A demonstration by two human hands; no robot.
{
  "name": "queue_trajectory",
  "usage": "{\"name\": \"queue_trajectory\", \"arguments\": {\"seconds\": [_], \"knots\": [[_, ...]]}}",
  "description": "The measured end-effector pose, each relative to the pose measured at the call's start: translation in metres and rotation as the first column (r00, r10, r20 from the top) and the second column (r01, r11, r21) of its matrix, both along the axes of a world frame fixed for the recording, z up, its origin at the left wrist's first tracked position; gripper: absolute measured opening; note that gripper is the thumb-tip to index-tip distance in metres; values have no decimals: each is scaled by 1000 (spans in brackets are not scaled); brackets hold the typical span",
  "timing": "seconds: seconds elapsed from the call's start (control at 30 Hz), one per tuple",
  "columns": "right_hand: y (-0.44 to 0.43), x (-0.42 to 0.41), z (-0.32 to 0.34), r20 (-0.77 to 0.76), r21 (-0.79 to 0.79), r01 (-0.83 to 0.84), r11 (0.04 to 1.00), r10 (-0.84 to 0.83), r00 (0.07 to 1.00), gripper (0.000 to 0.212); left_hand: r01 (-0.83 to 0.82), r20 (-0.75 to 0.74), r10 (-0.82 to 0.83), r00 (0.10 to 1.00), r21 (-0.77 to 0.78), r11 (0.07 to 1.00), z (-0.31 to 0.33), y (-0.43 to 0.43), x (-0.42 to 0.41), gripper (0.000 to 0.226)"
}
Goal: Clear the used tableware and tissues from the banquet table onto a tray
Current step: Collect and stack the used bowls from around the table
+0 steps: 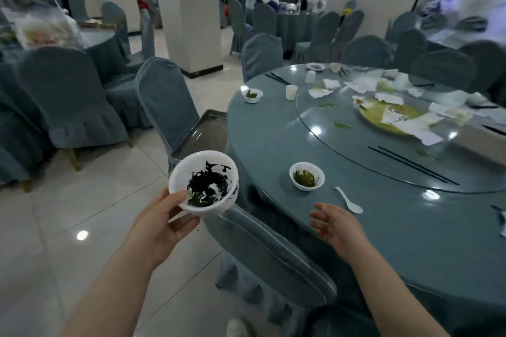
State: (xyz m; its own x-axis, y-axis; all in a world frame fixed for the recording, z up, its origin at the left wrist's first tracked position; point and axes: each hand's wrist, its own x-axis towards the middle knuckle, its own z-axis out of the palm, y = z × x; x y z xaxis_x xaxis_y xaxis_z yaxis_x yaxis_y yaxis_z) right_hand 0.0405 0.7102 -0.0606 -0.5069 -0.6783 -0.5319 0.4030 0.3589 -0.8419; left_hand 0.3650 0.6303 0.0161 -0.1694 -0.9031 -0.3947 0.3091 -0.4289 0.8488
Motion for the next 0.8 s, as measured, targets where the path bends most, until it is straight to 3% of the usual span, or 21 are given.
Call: {"name": "queue_trajectory", "arguments": {"seconds": [0.23,0.57,0.8], "knots": [[-105,-44,-63,12,181,122,976,-126,992,24,61,84,-63,995,23,998,-13,-120,-25,16],[-188,-54,-97,-60,254,229,940,-221,974,17,101,79,-113,990,135,986,-46,-219,-39,19],[-245,6,-54,-145,189,82,979,-55,988,7,109,52,-118,992,148,983,-68,-284,-13,21]]}}
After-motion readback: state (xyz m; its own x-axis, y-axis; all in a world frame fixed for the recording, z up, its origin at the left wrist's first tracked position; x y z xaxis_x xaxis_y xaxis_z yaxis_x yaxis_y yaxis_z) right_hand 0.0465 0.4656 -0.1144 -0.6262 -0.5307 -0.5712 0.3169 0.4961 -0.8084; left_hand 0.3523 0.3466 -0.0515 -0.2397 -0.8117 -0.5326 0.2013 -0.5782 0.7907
